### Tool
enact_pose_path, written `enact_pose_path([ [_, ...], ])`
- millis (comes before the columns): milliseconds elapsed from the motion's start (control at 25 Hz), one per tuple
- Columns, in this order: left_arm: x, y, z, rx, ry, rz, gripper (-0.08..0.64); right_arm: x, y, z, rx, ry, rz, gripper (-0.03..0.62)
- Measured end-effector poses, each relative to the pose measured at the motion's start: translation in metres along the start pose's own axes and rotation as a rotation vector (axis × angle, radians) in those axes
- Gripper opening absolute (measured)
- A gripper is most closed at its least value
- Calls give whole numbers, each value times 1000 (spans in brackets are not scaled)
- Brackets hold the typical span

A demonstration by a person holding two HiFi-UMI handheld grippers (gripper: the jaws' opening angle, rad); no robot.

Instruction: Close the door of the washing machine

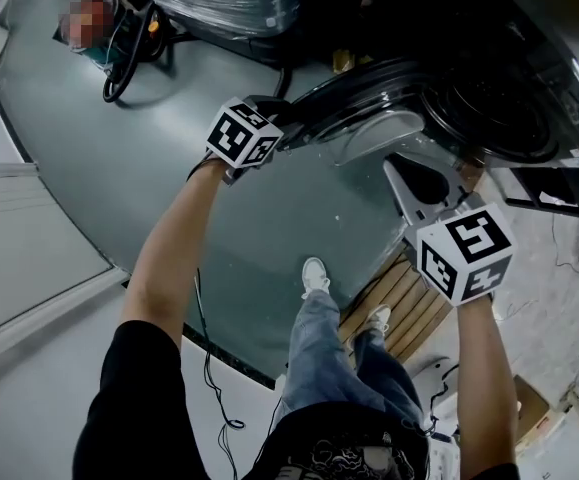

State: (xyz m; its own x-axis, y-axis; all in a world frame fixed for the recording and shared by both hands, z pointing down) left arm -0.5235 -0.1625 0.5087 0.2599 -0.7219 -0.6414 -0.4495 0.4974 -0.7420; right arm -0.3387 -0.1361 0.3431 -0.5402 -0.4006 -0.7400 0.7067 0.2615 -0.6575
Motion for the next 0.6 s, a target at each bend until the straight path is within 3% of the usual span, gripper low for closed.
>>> enact_pose_path([
  [600, -7, -5, 49, -5, 5, 6, 143, -24, 14, 6, -32, -40, 25, 23],
])
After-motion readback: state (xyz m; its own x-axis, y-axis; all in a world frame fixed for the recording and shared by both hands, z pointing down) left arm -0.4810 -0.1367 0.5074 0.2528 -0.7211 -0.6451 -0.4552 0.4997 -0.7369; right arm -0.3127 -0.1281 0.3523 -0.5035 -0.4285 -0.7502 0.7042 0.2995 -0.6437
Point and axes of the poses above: the fingertips, and each gripper's own axes: y backward along the fingers, z to its right, x out of its top, the point moved 3 cm from there along y, backward along the fingers, and after that the axes turned 3 degrees about -z, right-handed, at the moved point
